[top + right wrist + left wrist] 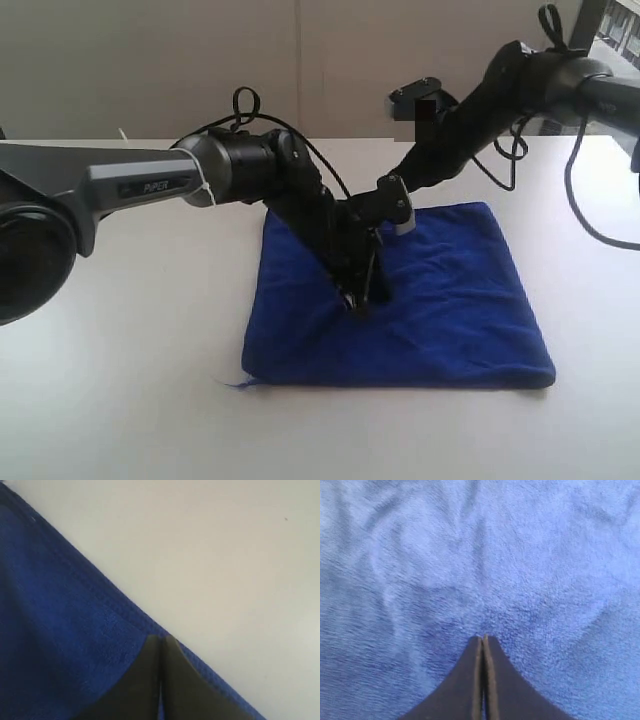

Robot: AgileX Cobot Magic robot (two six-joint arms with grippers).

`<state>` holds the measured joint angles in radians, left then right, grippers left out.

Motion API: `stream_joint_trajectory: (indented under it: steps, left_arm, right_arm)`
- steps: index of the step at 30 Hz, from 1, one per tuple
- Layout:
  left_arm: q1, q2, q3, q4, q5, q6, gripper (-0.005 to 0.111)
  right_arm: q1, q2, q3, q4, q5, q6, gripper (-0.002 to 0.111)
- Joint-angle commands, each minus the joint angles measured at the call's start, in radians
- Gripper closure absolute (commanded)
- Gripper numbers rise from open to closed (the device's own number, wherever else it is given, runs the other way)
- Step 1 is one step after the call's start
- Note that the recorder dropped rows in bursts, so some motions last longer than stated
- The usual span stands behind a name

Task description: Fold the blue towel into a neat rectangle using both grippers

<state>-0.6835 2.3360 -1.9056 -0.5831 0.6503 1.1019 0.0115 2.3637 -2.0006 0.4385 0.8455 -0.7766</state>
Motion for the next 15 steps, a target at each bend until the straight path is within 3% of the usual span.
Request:
stream_joint_trajectory:
  steps: [1, 8, 15]
  left_arm:
    - [-0.005, -0.060, 0.008, -0.022, 0.046, -0.006, 0.107]
    - [-0.008, -0.058, 0.013, -0.043, 0.170, -0.006, 0.107]
    - [-0.008, -0.057, 0.140, -0.037, 0.098, -0.004, 0.107]
  right_arm:
    - [0.024, 0.002, -0.003, 0.020, -0.022, -0.040, 0.108]
    - [0.062, 0.034, -0.003, 0.021, -0.076, -0.050, 0.108]
    - [0.069, 0.077, -0.003, 0.034, -0.064, -0.053, 0.108]
